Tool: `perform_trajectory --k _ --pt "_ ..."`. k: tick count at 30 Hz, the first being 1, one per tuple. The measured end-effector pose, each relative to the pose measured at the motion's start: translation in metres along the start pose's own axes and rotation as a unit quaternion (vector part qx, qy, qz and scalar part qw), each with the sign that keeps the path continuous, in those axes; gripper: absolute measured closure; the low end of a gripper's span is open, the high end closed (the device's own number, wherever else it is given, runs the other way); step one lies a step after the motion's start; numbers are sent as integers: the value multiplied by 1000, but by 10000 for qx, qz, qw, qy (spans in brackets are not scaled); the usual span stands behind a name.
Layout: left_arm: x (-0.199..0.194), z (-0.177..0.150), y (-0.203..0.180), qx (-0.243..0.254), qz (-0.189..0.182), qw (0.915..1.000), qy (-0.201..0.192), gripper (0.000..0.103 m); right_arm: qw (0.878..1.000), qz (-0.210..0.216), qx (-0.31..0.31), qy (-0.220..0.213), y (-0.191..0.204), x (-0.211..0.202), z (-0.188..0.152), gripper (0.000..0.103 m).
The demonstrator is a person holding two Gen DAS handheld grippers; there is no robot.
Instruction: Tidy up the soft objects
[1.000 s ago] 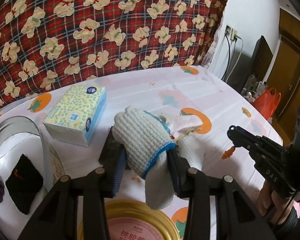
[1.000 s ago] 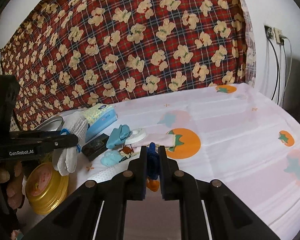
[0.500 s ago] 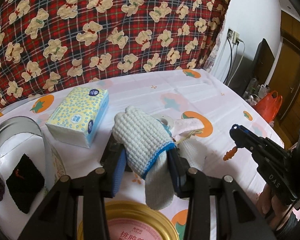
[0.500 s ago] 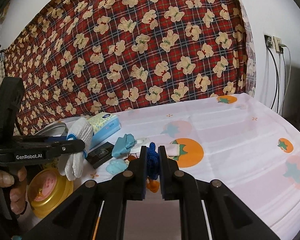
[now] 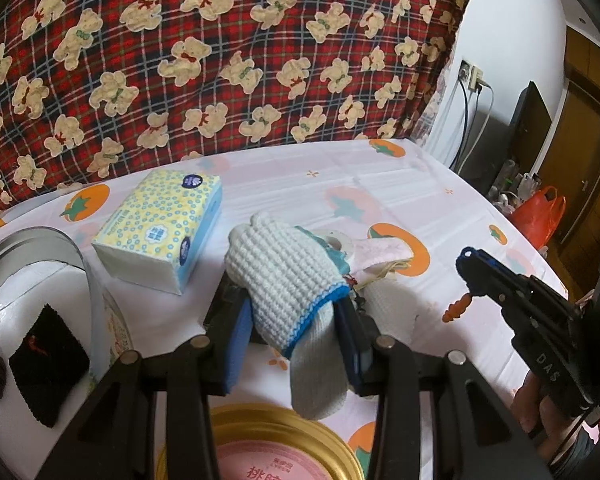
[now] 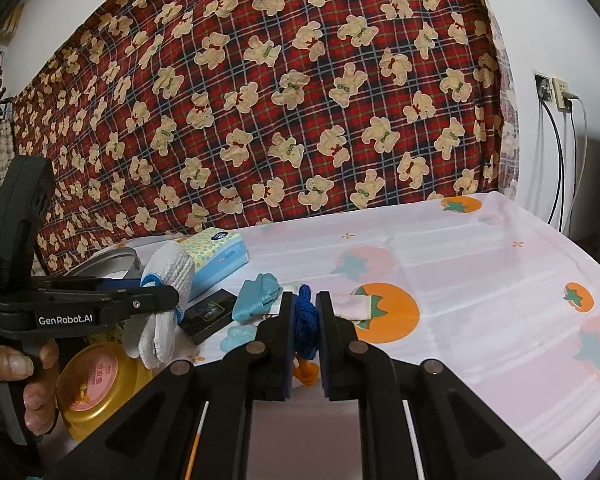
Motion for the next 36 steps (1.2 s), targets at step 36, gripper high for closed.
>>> perform_trajectory --k 36 --pt "-10 5 26 -174 37 9996 -203 63 9997 145 -185 72 28 36 7 92"
Point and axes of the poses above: each gripper's, at about its wrist camera, not at the fingertips, and x roughly the way its jaws point, y to its left, z to its top, the point moved 5 cm from there along x, roughly the way its jaws point, and after that the axes turned 4 degrees about -y, right-handed, at the moved point
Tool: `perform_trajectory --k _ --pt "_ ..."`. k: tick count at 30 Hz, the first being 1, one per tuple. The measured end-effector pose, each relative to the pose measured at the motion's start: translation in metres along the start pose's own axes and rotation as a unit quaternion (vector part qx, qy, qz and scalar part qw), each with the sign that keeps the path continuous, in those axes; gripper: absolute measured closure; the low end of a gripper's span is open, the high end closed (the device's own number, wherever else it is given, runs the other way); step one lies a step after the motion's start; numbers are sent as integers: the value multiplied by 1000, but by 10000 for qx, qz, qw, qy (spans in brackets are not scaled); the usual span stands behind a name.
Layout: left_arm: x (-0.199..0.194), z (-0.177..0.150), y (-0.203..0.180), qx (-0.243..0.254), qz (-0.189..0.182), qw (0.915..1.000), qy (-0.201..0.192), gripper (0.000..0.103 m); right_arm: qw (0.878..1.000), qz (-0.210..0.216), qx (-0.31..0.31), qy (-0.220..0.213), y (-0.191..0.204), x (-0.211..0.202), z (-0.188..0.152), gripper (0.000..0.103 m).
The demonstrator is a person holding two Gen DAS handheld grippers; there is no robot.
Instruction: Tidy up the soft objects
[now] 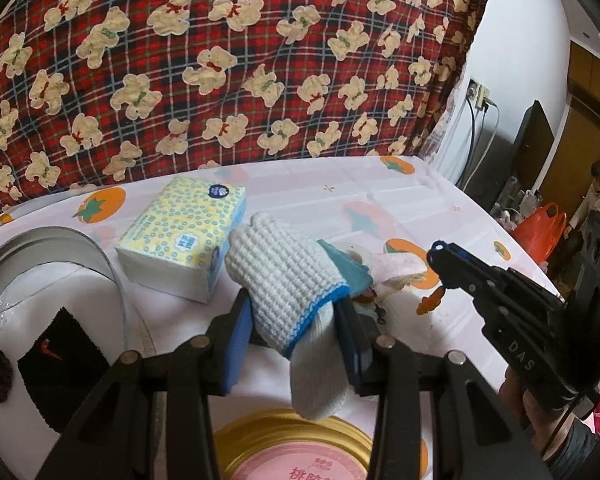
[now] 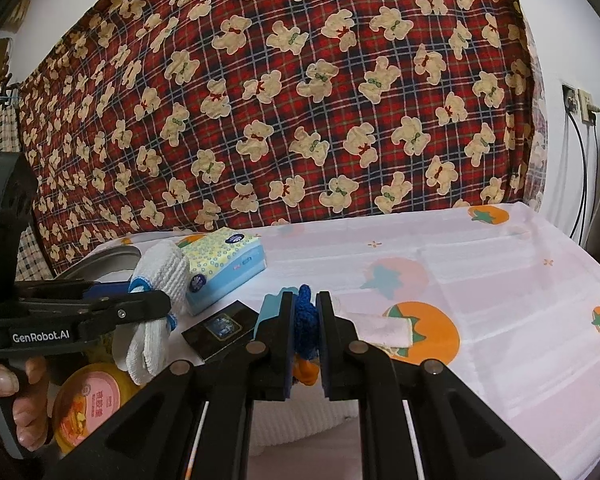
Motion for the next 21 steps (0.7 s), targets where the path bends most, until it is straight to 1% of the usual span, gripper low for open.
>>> perform_trajectory --k 21 --pt "-17 8 10 -19 9 9998 -211 63 9996 130 -221 -132 22 6 23 92"
Point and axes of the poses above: each gripper's, at about its wrist camera, not at the fingertips, and x roughly the way its jaws point, y to its left, z to its top, the point moved 5 cm from there along x, roughly the way its jaws point, and after that the axes turned 4 degrees about -y, right-handed, at the moved point
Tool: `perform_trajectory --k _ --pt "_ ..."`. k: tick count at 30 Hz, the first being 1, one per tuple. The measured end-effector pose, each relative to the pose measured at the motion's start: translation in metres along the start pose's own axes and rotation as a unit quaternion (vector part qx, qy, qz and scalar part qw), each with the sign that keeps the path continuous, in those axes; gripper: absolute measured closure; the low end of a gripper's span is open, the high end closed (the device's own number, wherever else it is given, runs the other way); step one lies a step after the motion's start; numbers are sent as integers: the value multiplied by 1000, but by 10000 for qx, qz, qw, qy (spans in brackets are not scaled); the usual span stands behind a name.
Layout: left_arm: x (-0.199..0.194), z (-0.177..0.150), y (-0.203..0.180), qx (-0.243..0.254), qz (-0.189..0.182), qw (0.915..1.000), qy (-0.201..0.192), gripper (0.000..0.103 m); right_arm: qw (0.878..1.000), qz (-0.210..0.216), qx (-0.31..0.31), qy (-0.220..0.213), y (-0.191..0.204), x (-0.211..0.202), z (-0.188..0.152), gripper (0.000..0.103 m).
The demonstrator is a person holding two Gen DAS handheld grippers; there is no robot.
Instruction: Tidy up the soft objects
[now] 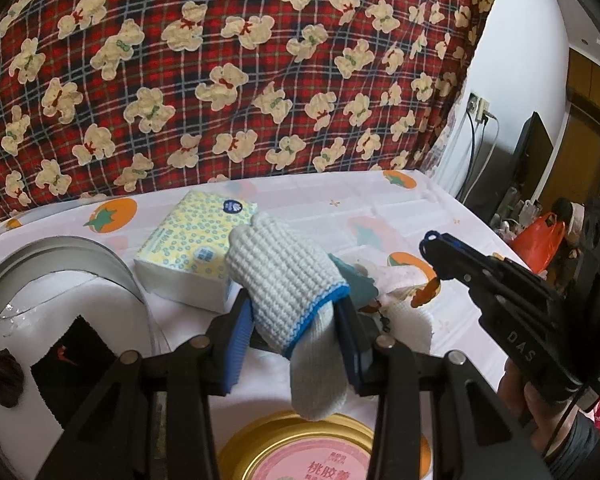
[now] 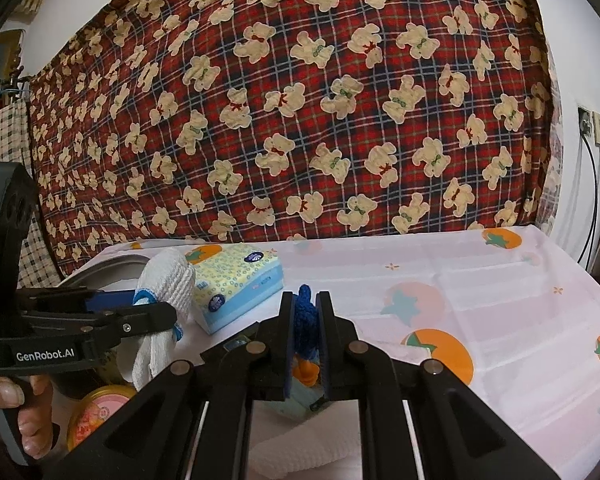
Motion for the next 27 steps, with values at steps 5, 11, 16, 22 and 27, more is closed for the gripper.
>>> perform_trajectory --k 5,11,16,22,27 --pt "-5 2 1 -1 11 10000 -60 63 10000 22 -39 -24 4 0 3 92" --pt "-10 3 5 -30 57 9999 -141 63 9999 60 -106 -73 10 0 8 92" --pt "-12 5 7 -45 66 9998 -175 63 9998 103 -155 -111 16 0 13 92" --pt "-17 9 10 -53 81 9996 -251 63 9995 168 -198 -172 23 -1 19 92" --pt "-20 11 15 -103 124 9994 -304 63 9992 239 -238 -212 30 -1 25 92"
Point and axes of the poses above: each gripper's, at about its wrist camera, not at the fingertips, and x roughly the way its jaws point, y to its left, z to its top, the point moved 5 cm from there along x, roughly the way its jaws point, and after that the axes turned 4 degrees about -y, right-handed, at the moved point
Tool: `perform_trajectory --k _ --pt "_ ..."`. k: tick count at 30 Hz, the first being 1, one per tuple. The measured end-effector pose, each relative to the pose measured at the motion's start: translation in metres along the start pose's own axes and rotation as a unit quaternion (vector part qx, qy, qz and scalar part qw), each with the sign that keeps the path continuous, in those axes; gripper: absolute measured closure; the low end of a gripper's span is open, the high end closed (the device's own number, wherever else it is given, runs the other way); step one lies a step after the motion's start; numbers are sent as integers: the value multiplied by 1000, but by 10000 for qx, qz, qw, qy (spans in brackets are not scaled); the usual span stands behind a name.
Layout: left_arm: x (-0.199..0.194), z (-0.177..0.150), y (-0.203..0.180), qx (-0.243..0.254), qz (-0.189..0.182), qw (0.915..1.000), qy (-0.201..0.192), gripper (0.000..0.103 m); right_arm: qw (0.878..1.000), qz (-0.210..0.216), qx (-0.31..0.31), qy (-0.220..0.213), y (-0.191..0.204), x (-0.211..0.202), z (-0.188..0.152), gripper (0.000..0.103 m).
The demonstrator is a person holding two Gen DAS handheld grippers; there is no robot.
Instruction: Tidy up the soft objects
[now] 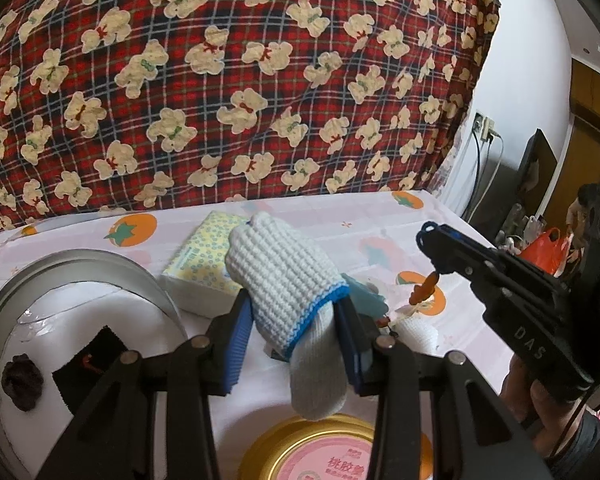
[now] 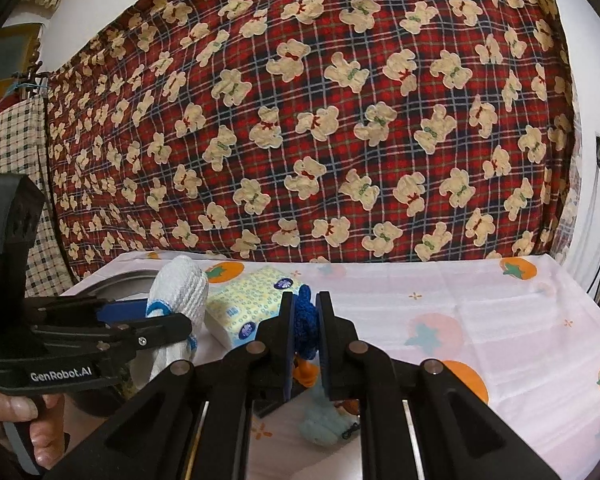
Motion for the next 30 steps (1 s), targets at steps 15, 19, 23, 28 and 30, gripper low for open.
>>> perform_trajectory --k 15,19,23,28,30 --pt "-22 5 37 -215 228 9993 -191 63 9984 556 -79 -51 40 15 29 92" --pt "-29 5 63 -378 450 9981 -206 63 9965 825 -158 -52 62 21 38 92" --pt "-40 0 92 -496 718 9959 -220 63 9930 1175 -80 46 83 32 45 92" --pt "-50 -9 131 -752 1040 9915 -204 63 9883 1512 -58 212 111 47 49 92" --pt "-52 -12 145 -827 1152 9897 -181 63 9861 1625 -108 315 124 54 49 92"
Point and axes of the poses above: each gripper's, at about its wrist camera, not at the fingertips, and x roughly the way its jaws point, y to its left, z to its top, the point moved 5 cm from there along x, roughly the way its jaws point, and after that the axes turned 4 degrees about -y, right-handed, at the moved point
